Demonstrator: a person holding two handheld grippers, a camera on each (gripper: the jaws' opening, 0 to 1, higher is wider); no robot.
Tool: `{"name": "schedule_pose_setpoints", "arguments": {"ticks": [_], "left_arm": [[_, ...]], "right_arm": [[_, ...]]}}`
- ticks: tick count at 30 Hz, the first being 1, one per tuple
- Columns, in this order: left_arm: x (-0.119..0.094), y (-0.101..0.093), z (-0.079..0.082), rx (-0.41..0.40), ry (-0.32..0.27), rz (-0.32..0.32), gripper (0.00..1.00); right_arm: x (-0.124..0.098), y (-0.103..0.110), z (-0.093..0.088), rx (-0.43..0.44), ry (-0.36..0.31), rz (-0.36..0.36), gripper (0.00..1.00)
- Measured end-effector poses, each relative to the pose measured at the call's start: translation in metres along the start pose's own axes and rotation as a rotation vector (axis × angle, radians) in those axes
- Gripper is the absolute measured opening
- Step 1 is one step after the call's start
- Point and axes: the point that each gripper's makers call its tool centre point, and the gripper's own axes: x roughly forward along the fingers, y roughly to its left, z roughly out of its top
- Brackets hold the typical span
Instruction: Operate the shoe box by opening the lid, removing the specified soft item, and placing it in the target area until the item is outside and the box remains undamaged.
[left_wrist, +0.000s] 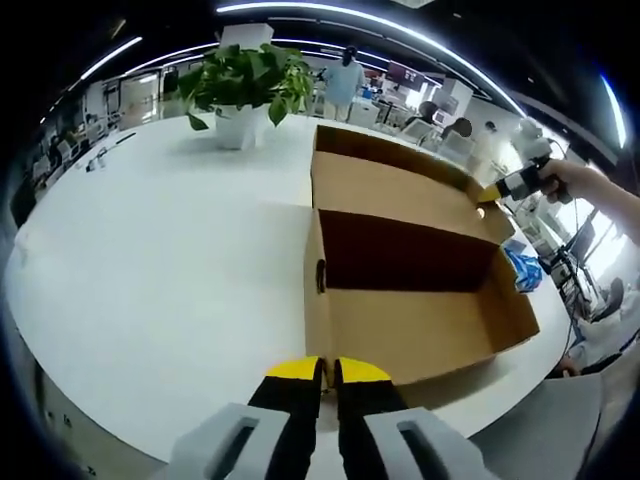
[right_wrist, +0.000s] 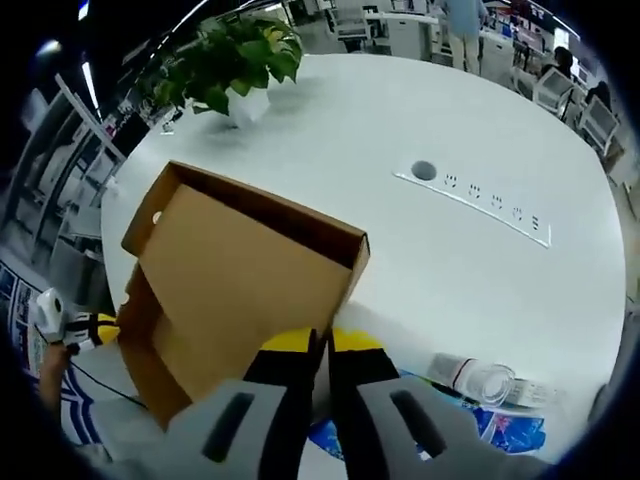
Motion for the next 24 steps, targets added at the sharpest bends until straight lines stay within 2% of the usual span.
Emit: {"name": "schedule_pose_setpoints", "arguments": {"ticks": [12,24], "left_arm": [[0.0,0.0,0.0,-0.003,-0.008,-0.008,0.04],[-0.002,-0.003,-0.001,0.002,-0.011,-0.02,0.05]], "right_arm": [[-0.029,0.015,0.006,-0.089,-0.097,-0.011,0.02],[-0.057,0.035,-0.005,-0.174,-0.213,-0.05,0.01]]}}
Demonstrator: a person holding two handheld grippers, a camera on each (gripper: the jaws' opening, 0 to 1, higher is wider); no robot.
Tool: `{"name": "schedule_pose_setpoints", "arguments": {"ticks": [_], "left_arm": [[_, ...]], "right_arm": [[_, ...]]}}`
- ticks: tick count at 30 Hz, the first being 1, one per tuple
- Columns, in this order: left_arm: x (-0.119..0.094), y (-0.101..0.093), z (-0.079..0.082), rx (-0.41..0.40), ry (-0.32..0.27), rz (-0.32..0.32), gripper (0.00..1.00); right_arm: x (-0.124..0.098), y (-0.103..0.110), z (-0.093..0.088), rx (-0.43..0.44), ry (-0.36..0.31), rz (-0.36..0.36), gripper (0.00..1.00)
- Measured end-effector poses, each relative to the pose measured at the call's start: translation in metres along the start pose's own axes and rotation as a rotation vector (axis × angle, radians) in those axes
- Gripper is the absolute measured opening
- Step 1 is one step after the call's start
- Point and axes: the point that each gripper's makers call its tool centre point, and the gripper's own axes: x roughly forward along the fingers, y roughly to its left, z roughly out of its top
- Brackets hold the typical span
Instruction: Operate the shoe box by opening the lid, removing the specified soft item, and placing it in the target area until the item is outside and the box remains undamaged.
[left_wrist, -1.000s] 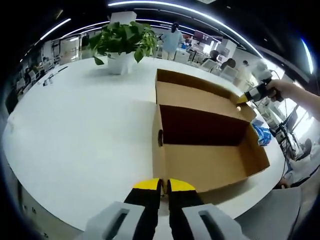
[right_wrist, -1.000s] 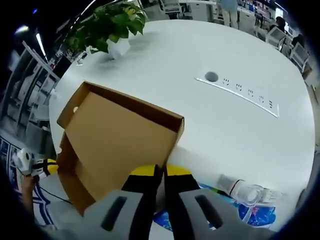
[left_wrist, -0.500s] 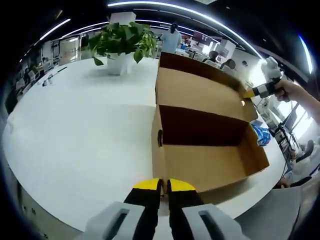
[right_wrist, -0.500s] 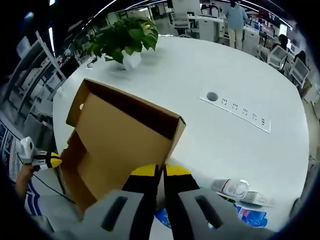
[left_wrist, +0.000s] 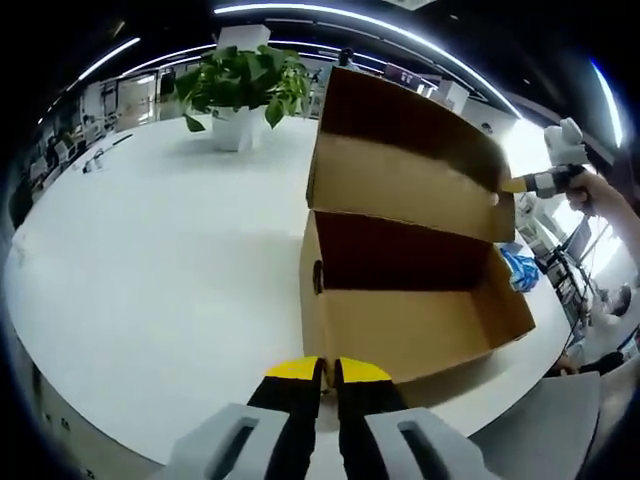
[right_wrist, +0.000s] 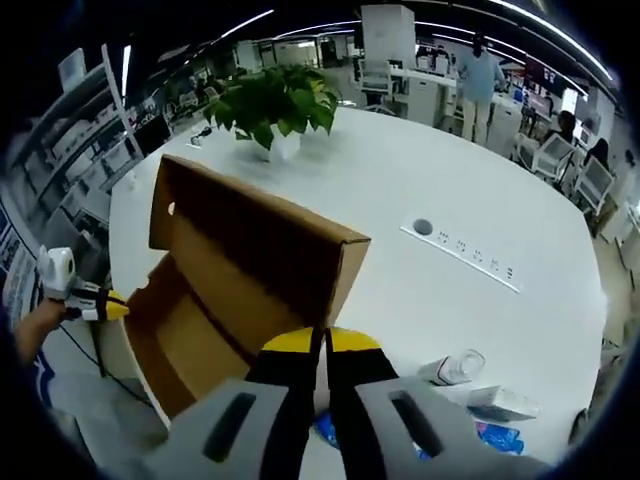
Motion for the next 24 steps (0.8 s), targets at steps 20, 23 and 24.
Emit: {"name": "schedule_pose_setpoints", "arguments": {"ticks": [20,23,24], "left_arm": [[-0.003,-0.003,-0.001,0.017,-0.016,-0.01,0.05],[-0.003,-0.004,-0.001,0.026,-0.018,-0.009,0.05],[-0.003,-0.004,-0.001,0.031,-0.019,-0.009,0.05]], "right_arm": [[-0.033,0.033,-0.03,-0.11,-0.139,-0.073,0.02],[-0.036,0.038,-0.036,-0.122,-0.155,-0.082,0.02],[-0.037,0.039,-0.038,-0.122,-0.165,-0.088,0.02]]}}
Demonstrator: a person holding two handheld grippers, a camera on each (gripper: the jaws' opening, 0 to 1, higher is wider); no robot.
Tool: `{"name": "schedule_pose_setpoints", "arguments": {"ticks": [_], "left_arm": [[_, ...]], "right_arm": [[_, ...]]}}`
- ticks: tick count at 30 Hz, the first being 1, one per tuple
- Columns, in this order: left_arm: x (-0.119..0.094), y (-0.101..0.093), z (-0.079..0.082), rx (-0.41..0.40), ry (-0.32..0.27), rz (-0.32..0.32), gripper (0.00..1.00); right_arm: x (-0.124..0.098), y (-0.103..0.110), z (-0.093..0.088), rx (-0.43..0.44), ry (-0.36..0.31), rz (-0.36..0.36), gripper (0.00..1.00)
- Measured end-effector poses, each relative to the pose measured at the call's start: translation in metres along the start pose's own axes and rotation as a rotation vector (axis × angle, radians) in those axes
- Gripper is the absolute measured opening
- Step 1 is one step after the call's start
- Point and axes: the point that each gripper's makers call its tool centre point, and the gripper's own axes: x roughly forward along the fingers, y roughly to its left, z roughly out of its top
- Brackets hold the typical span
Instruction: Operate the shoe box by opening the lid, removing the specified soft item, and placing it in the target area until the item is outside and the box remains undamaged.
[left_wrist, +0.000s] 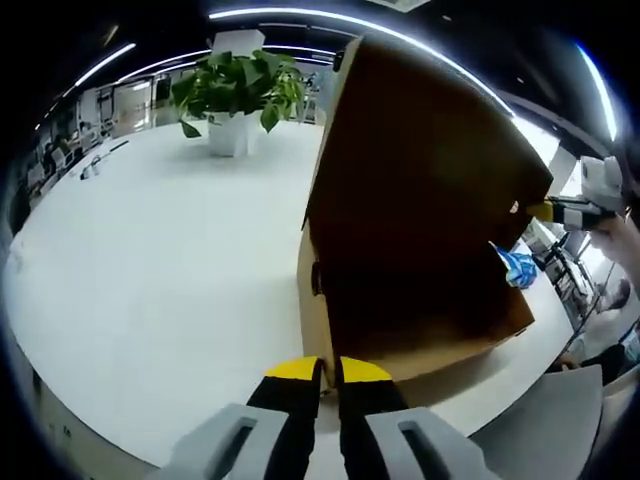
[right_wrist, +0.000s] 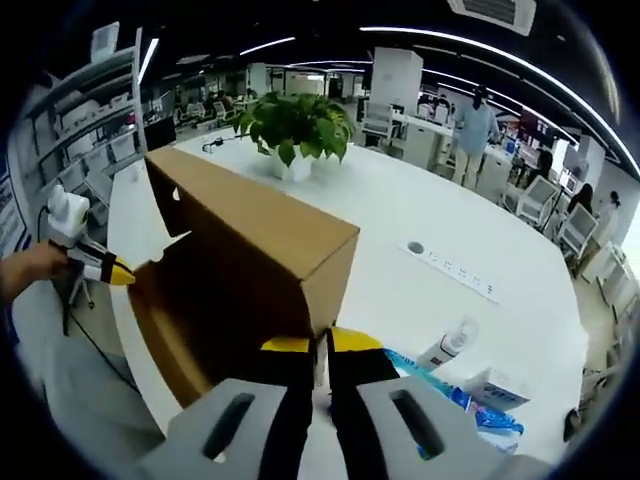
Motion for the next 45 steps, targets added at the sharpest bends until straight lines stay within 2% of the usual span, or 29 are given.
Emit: {"name": "schedule_pose_setpoints", "arguments": {"ticks": [5,9,11,15,18,23,27,30,32,34,39,45], "left_arm": [[-0.001,-0.001,0.0,0.003,-0.003,0.0,0.05],[-0.002,-0.001,0.0,0.004,-0.005,0.001,0.06],[-0.002,-0.002,0.0,0.013,-0.01,0.001,0.06],[-0.003,-0.003,0.001,0.049,-0.026,0.0,0.06],[-0.004,-0.003,0.0,0.06,-0.031,-0.002,0.07],[-0.005,-0.004,0.0,0.069,-0.039,-0.004,0.08],[-0.005,-0.007,0.001,0.072,-0.041,-0.017,0.13],[-0.006,-0.01,0.001,0.084,-0.047,-0.019,0.17],[-0.008,-0.011,0.001,0.083,-0.05,-0.017,0.18],[-0.01,-0.013,0.003,0.086,-0.062,-0.021,0.21],[-0.014,-0.014,0.009,0.118,-0.087,-0.017,0.26],[-0.018,-0.017,0.01,0.142,-0.086,-0.032,0.28]], "right_arm": [[-0.005,0.006,-0.007,0.016,-0.046,-0.01,0.04],[-0.007,0.011,-0.015,0.095,-0.049,0.019,0.05],[-0.008,0.014,-0.019,0.093,-0.057,0.017,0.05],[-0.009,0.023,-0.026,0.036,-0.07,0.025,0.07],[-0.01,0.029,-0.038,0.077,-0.058,0.054,0.08],[-0.01,0.037,-0.055,0.047,-0.044,0.069,0.1],[-0.008,0.042,-0.064,0.034,-0.04,0.079,0.11],[-0.007,0.051,-0.076,0.12,-0.026,0.141,0.12],[-0.006,0.055,-0.082,0.157,-0.013,0.163,0.09],[-0.005,0.058,-0.086,0.11,-0.016,0.165,0.05],[-0.002,0.064,-0.094,0.091,-0.003,0.177,0.06],[-0.005,0.068,-0.101,0.002,0.017,0.179,0.09]]}}
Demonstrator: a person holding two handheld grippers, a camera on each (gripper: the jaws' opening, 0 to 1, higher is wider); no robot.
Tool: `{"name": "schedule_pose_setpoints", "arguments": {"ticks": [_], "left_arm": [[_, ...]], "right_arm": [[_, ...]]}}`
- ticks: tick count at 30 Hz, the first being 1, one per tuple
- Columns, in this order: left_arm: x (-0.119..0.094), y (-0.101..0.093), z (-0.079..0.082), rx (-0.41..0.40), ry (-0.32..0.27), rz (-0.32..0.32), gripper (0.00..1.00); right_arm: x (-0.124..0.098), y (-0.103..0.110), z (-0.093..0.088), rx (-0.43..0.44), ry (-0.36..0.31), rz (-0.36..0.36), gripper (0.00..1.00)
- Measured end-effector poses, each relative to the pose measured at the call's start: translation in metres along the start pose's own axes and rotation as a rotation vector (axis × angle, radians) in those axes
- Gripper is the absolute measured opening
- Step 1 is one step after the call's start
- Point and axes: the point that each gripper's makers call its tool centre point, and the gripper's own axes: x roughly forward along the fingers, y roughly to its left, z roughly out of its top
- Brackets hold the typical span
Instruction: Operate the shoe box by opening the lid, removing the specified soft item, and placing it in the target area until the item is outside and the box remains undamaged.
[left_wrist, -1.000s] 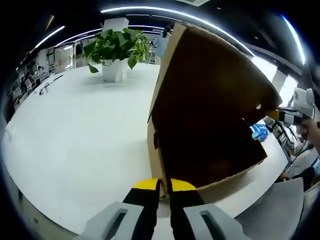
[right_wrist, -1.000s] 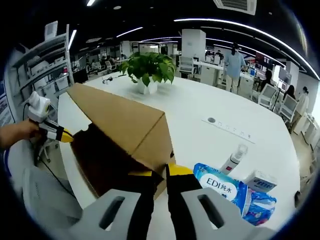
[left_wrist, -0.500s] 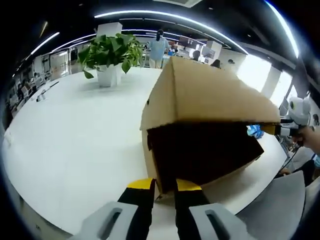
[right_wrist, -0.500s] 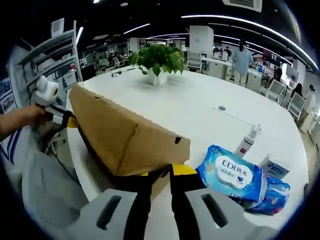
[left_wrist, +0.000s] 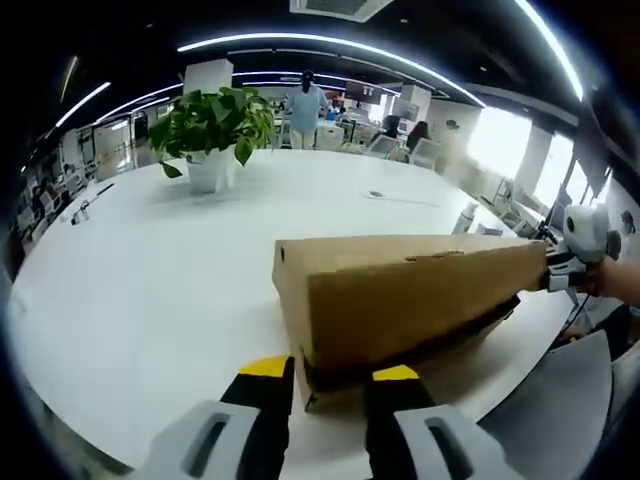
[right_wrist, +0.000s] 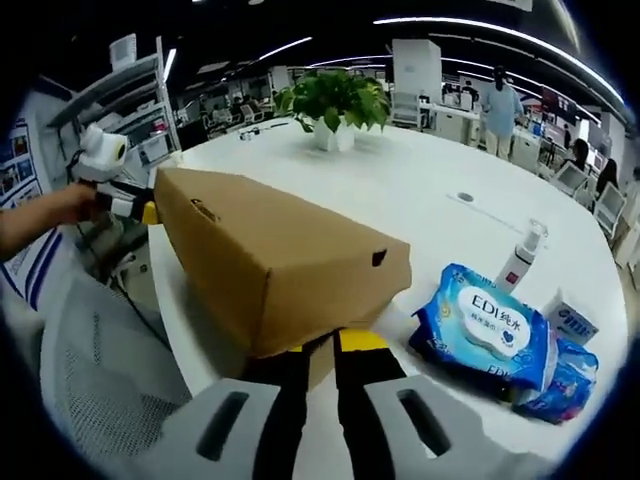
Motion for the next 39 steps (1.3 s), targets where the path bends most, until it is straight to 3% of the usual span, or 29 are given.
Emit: {"name": "schedule_pose_setpoints", "arguments": {"ticks": [9,16,20,32,39], "left_arm": [[-0.001,-0.007,-0.003,0.042,0.012,-0.018,0.31],[0.0,-0.01,-0.009,0.092,0.039,-0.024,0.34],[0.0,-0.01,-0.011,0.105,0.053,-0.025,0.36],[0.004,-0.009,-0.026,0.135,0.092,-0.029,0.37],[0.004,-0.009,-0.023,0.142,0.087,-0.033,0.37]], "right_arm": [[-0.004,0.014,-0.01,-0.072,0.015,0.045,0.18],[-0.006,0.016,-0.012,-0.061,0.002,0.049,0.19],[-0.01,0.022,-0.011,-0.039,-0.004,0.075,0.27],[-0.007,0.025,-0.022,-0.069,0.013,0.086,0.29],[-0.007,0.028,-0.018,-0.072,0.001,0.087,0.28]]}}
